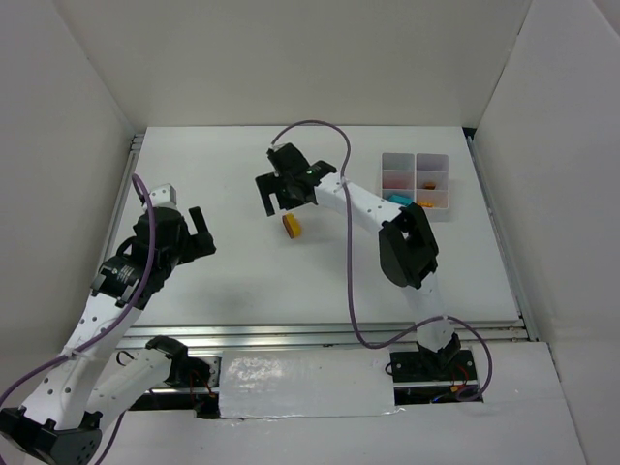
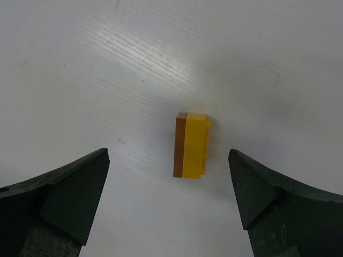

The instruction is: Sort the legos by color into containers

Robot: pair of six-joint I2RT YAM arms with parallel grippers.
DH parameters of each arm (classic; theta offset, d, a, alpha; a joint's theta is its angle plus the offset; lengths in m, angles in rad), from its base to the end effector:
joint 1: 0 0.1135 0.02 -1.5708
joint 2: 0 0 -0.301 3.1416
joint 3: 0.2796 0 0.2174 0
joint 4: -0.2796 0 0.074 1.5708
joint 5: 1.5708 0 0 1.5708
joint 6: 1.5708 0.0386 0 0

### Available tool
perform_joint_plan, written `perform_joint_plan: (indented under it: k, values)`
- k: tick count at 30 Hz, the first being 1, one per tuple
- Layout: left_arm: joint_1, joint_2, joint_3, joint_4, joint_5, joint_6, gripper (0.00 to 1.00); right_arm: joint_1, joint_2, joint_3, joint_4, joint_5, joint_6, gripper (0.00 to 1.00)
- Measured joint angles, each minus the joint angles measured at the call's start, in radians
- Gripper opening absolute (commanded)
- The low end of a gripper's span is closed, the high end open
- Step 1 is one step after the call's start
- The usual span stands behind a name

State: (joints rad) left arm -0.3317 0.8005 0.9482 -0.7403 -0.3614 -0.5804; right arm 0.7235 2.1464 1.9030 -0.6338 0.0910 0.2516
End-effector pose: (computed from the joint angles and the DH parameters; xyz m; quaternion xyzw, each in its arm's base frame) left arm 0.0986 -0.0195 0.3581 -0.1915 0.8512 -0.0611 0.4848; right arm 0.3568 0.3105 0.2874 -0.2046 0.9171 0.1213 0.3200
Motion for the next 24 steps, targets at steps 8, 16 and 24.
perform_joint_plan:
  k: [8, 16, 24]
  values:
    - [0.003, 0.000, 0.000, 0.000, 0.004, 0.001, 0.99, -0.030, 0.132, 0.051, -0.037, 0.008, -0.006, 0.93]
    - [0.005, 0.001, 0.000, 0.001, 0.023, 0.002, 1.00, -0.043, 0.142, -0.048, -0.037, -0.064, 0.007, 0.41]
    - [0.007, 0.010, 0.000, 0.007, 0.058, -0.001, 1.00, -0.040, 0.045, -0.213, 0.068, -0.131, 0.042, 0.00]
